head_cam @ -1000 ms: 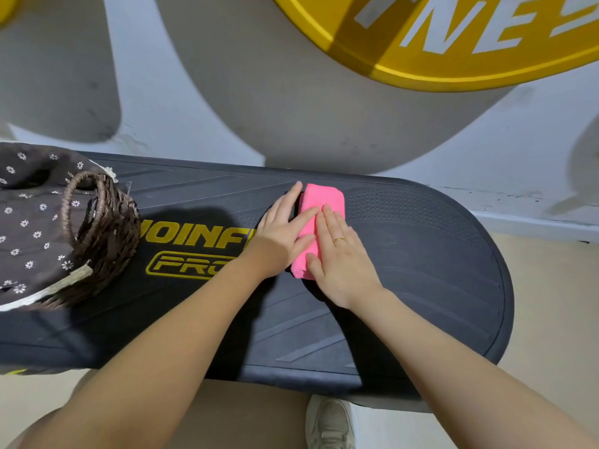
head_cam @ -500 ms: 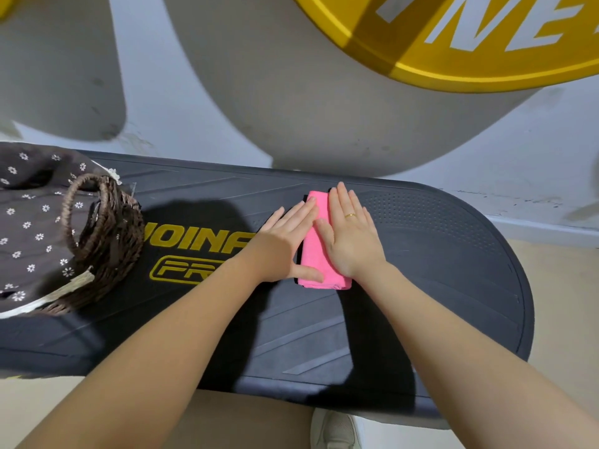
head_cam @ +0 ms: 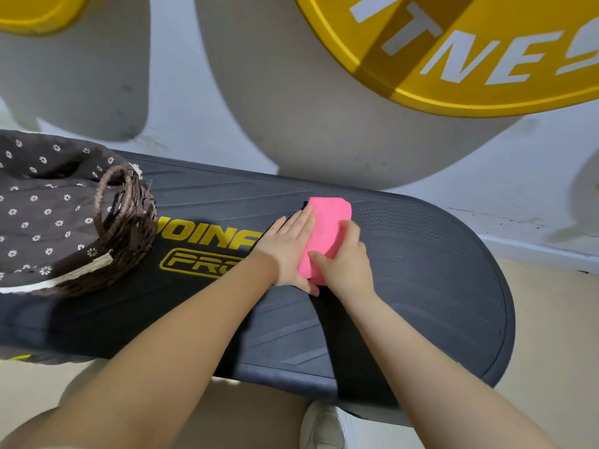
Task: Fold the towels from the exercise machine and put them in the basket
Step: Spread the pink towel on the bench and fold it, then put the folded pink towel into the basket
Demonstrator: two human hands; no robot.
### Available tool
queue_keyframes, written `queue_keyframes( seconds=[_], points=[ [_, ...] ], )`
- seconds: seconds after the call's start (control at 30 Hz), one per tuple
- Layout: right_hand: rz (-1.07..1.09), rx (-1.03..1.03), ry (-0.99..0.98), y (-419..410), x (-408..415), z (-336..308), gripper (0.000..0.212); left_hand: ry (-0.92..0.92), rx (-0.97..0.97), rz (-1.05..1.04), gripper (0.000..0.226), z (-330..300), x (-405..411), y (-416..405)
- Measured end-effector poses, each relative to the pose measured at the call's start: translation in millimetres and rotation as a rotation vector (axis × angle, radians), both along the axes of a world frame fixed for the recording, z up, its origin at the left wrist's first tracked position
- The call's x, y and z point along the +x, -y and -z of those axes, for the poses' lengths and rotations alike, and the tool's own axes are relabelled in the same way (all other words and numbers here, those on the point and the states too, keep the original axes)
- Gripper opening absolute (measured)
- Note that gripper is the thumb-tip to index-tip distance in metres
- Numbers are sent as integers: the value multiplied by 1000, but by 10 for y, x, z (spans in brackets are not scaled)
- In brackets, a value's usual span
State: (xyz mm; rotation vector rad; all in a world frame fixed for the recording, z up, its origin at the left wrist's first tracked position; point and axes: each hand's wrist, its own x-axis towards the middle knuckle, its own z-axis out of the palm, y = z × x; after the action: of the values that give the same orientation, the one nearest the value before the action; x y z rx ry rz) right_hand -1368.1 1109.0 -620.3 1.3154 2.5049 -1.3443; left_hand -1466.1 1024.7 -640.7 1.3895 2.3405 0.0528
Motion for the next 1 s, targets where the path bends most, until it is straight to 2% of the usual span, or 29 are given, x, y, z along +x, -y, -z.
queue_keyframes(
  seconds=[0.07, 0.1, 0.2, 0.27, 0.37, 0.43, 0.47, 0.53, 0.6, 0.67, 0.77, 0.83, 0.9, 1.0],
  points=[
    [135, -146, 15, -17, -43, -4, 76, 10, -8, 6, 139, -14, -10, 9],
    [129, -154, 46, -33, -39, -2, 71, 22, -12, 17, 139, -23, -17, 24],
    [-115, 8, 130, -113, 23, -36, 54, 102, -30, 30, 134, -79, -50, 123],
    [-252, 70, 132, -218, 66, -102, 57, 148, -17, -2, 122, -141, -73, 186],
    [-421, 161, 119, -396, 127, -178, 65, 54, 124, -131, 91, -274, -81, 203],
    [-543, 220, 105, -442, 156, -211, 65, -34, 264, -213, 84, -416, -65, 216],
    [-593, 228, 86, -438, 166, -234, 64, -72, 323, -197, 87, -484, -63, 231],
    [-658, 242, 32, -397, 176, -293, 64, -148, 352, -26, 94, -599, -91, 262],
    [-715, 262, -5, -351, 158, -371, 63, -197, 270, 157, 91, -690, -143, 310],
    [-800, 279, -31, -305, 97, -472, 63, -175, 130, 199, 86, -770, -197, 371],
    [-894, 275, -77, -225, -94, -631, 71, -45, 0, 41, 92, -929, -245, 516],
    [-896, 224, -95, -165, -258, -736, 78, 38, 29, -105, 92, -1026, -310, 689],
    [-849, 107, -155, -98, -446, -839, 77, 86, 123, -208, 79, -1139, -433, 910],
    [-770, -194, -287, 48, -831, -1020, 70, 211, 373, -411, 61, -1307, -574, 1301]
  ],
)
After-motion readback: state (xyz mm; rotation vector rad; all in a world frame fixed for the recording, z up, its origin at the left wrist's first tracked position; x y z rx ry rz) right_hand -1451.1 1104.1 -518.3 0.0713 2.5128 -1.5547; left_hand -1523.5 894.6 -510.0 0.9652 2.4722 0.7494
